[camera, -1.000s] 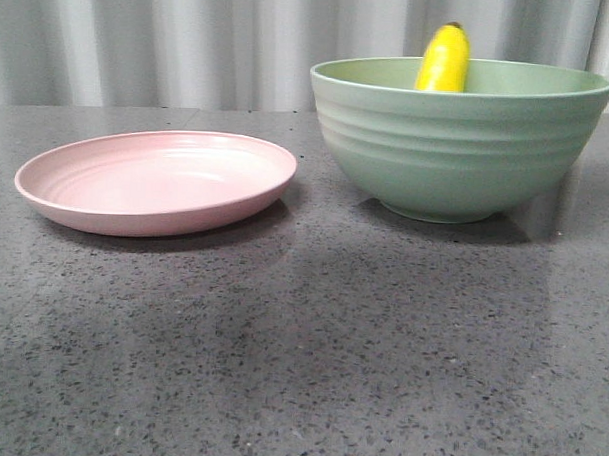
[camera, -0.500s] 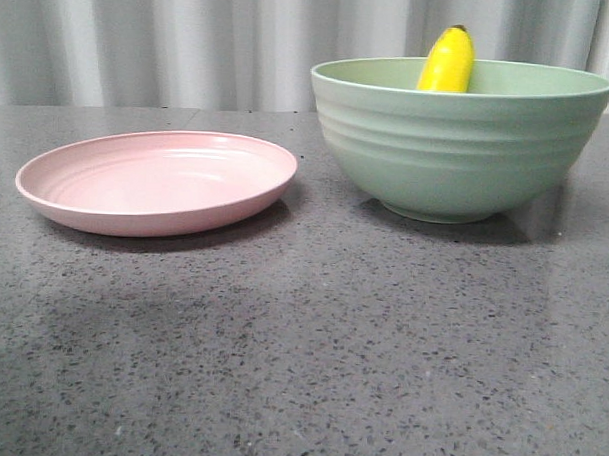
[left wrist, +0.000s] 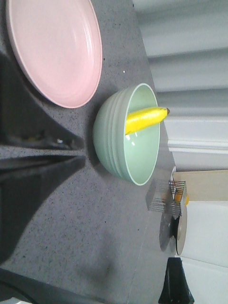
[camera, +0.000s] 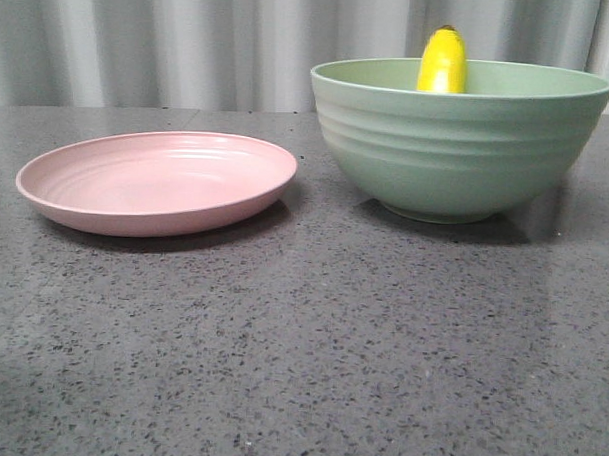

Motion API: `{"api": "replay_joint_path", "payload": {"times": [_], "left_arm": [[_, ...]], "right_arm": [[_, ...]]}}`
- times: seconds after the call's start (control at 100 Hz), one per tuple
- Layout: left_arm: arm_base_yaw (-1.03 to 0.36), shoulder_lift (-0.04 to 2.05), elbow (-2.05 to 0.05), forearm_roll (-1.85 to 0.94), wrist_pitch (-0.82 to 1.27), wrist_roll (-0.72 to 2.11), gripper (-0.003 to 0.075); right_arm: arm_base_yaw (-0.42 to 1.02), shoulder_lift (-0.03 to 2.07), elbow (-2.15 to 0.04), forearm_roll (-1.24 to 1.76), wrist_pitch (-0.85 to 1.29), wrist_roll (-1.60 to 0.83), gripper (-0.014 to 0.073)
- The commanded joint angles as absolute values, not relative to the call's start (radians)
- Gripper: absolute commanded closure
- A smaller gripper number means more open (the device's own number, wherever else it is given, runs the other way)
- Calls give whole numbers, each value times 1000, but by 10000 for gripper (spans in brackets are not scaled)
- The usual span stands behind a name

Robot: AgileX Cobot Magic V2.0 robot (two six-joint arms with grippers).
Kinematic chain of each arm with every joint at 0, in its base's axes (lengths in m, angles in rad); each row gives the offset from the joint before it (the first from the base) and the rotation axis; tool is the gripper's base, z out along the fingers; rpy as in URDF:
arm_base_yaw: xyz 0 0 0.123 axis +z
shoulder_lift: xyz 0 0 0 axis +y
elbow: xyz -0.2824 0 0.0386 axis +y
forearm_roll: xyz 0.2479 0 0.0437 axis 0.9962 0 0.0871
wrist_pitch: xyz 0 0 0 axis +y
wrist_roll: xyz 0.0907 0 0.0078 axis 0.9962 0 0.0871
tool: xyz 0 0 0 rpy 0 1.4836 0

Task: Transfer banana from pink plate to green bowl

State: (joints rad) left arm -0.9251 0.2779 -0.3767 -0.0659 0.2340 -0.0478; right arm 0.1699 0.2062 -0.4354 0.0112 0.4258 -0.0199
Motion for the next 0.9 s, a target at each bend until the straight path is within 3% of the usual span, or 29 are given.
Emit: {"api": "replay_joint_path", "payload": {"times": [0.0,0.17,0.75,0.89], "left_arm": [[-932,256,-370,-66,143,-57,739],[-932,233,-351,-66,147,-57,739],[-932,235,-330,-64,133,-57,739],[-855,232,-268,-26,135,-57,739]], "right_arm": [[169,120,-416,0,366,-27,668],[169,-33,-399,0,483,-27,668],[169,-20,-401,0,500,-27,668],[169,-20,-401,0,500,-27,668]]}}
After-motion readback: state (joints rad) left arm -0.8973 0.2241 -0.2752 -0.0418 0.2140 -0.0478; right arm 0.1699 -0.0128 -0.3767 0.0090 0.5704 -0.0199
